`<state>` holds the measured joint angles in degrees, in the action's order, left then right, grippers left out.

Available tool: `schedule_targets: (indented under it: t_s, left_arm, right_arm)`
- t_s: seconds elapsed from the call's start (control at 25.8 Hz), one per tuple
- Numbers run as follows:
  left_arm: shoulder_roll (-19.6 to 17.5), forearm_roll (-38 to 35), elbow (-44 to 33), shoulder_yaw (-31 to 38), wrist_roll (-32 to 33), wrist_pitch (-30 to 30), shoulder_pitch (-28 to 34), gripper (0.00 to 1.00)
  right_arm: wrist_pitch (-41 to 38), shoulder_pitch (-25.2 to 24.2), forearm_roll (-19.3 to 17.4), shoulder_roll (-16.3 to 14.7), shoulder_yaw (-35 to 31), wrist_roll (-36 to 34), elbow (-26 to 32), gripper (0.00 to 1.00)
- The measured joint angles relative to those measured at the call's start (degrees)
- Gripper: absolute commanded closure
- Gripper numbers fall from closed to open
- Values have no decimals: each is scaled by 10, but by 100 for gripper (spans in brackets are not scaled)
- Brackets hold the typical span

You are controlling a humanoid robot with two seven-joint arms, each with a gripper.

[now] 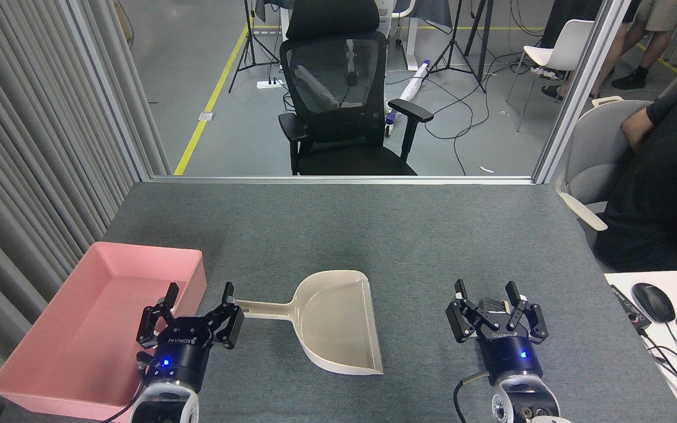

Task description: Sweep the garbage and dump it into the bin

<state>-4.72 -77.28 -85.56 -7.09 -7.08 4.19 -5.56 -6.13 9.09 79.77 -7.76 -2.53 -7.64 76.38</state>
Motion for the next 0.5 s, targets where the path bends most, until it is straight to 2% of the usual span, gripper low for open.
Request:
schedule_targets:
  t_s: [0.27,0.5]
  left_arm:
    - [-17,-1,21,-1,-1,-6,-12,1]
    - [-23,0,2,-3,-3,-26,-3,0]
  right_arm:
    - [-4,-10,-1,-3,1,-1,0,2]
    - [-6,-30,-2,-13,-4,-2,0,2]
